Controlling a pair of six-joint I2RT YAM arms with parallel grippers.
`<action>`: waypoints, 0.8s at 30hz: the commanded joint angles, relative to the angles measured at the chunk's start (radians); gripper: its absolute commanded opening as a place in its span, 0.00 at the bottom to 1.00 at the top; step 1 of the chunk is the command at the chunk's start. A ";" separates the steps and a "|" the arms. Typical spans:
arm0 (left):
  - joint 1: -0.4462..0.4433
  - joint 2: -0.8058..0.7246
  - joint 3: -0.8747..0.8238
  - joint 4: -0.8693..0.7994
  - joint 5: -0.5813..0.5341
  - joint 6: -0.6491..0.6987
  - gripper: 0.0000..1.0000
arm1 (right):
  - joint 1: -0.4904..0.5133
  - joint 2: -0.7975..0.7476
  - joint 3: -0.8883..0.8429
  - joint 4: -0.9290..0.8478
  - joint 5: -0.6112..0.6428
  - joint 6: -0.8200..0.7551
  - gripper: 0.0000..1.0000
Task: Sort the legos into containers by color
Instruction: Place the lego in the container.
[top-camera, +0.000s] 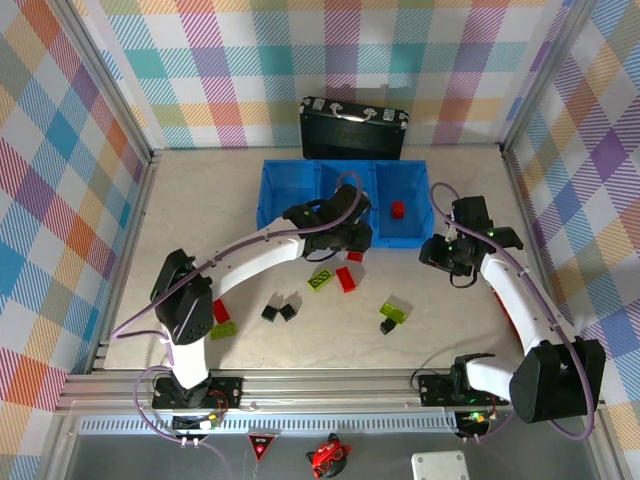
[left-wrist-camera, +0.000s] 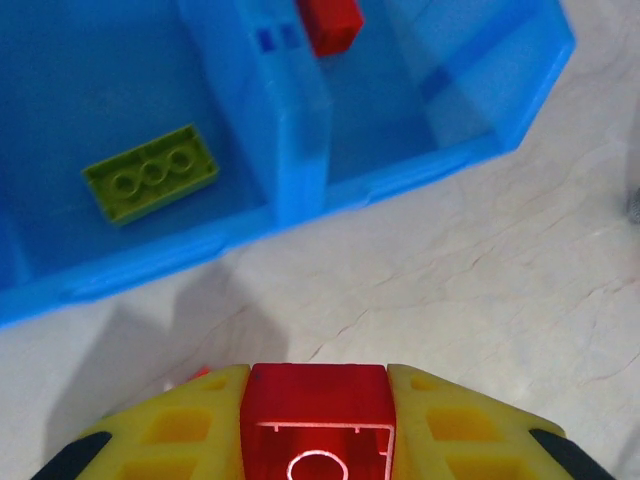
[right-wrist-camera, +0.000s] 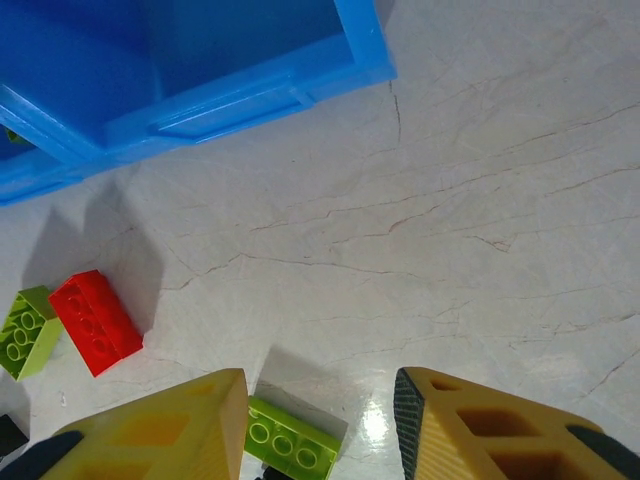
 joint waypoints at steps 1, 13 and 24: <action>-0.012 0.041 0.057 0.121 -0.006 -0.013 0.26 | -0.012 -0.034 -0.020 0.001 -0.026 -0.016 0.45; -0.057 0.164 0.052 0.505 -0.235 0.025 0.24 | -0.012 -0.099 -0.040 -0.028 -0.018 0.002 0.44; -0.134 0.322 0.141 0.667 -0.602 0.116 0.25 | -0.012 -0.129 -0.057 -0.035 -0.017 0.002 0.43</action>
